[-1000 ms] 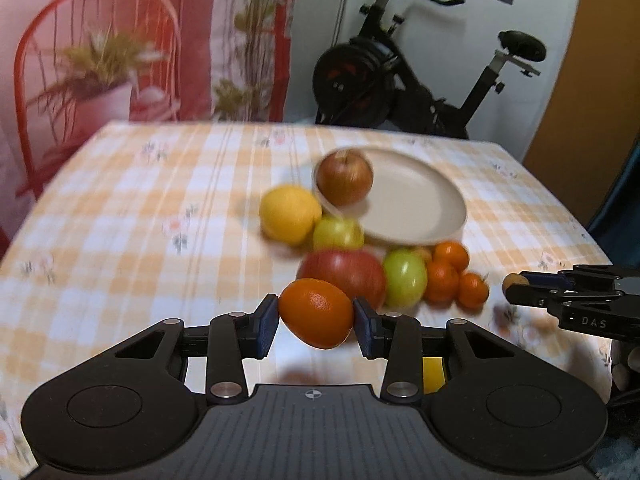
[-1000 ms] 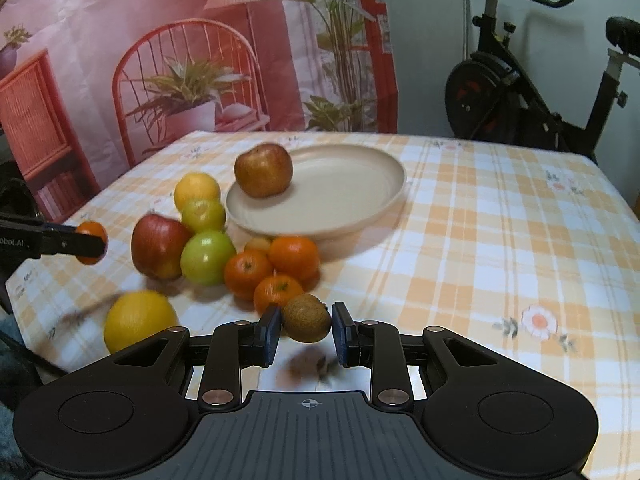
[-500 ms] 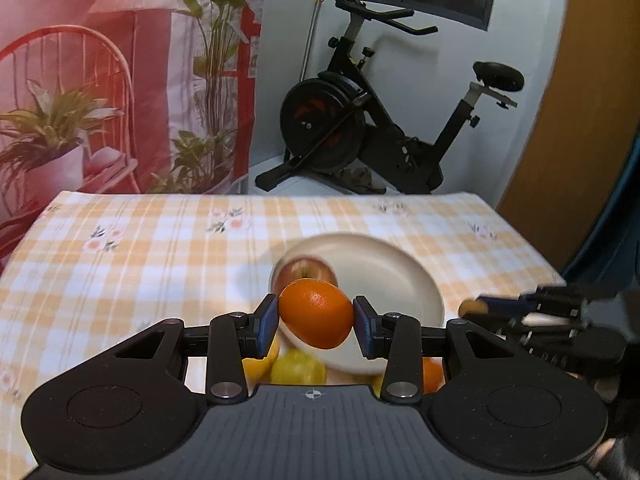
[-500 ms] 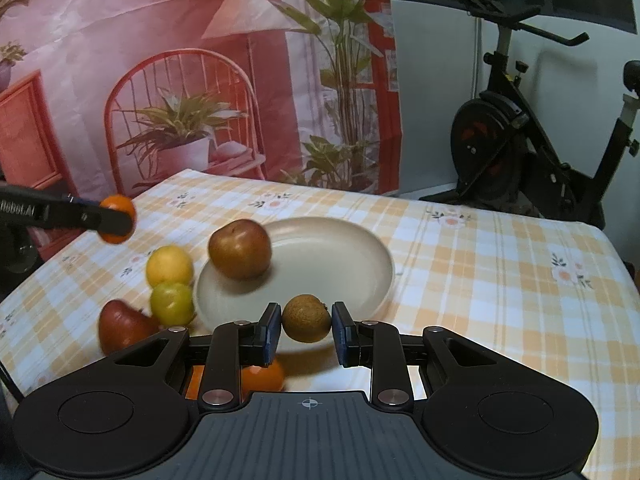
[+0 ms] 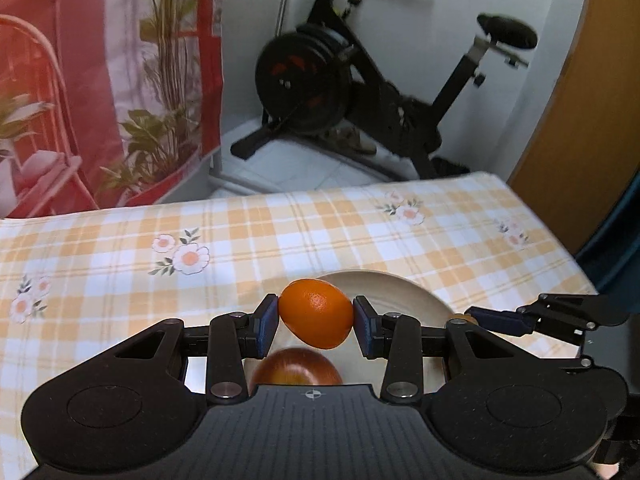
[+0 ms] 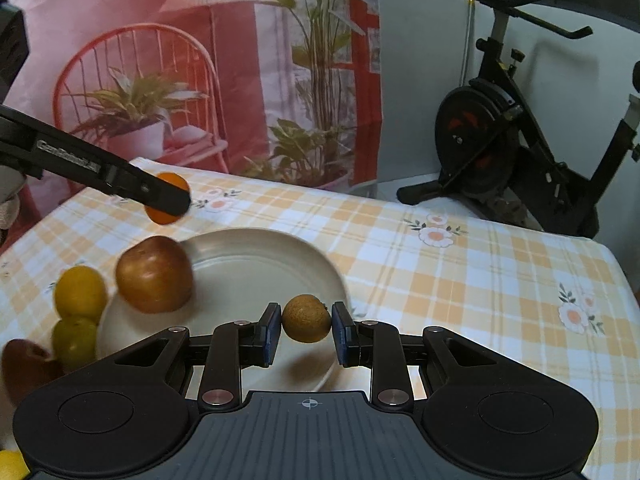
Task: Organize fruits
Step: 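Carry the tangerine with the left gripper while the right gripper carries the kiwi to the plate, then release the kiwi from the right gripper while the left gripper releases the tangerine onto the plate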
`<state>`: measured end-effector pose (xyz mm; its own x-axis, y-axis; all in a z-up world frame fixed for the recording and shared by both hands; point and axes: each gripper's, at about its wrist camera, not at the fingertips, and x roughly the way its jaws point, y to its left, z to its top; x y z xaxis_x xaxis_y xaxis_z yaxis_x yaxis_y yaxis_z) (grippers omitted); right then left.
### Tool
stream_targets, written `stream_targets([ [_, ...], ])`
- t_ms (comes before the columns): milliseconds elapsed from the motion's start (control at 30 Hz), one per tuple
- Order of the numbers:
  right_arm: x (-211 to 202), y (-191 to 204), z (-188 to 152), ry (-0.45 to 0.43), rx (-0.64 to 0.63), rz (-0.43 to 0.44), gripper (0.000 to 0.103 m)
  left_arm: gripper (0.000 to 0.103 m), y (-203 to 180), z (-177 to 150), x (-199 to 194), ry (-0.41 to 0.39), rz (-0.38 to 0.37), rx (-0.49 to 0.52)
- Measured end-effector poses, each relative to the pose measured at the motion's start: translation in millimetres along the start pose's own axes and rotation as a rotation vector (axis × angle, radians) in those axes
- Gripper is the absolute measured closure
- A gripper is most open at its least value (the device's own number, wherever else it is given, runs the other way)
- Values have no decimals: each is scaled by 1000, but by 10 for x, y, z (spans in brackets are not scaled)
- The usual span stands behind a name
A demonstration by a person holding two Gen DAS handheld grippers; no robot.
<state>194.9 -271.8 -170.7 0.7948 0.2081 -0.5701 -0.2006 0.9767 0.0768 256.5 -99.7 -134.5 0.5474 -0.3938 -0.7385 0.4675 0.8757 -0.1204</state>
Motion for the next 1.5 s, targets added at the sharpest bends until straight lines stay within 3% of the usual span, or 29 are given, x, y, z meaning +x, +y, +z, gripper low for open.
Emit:
stream_targets([
  [300, 327, 15, 91, 30, -54, 7, 78, 61, 48, 78, 416, 80, -10, 18],
  [900, 474, 22, 90, 49, -44, 9, 77, 60, 92, -17, 641, 179, 10, 27],
  [1200, 336, 16, 68, 28, -35, -4, 75, 59, 102, -1, 537, 159, 15, 5],
  [1500, -30, 61, 31, -19, 18, -9, 75, 59, 107, 15, 89, 75, 10, -14],
])
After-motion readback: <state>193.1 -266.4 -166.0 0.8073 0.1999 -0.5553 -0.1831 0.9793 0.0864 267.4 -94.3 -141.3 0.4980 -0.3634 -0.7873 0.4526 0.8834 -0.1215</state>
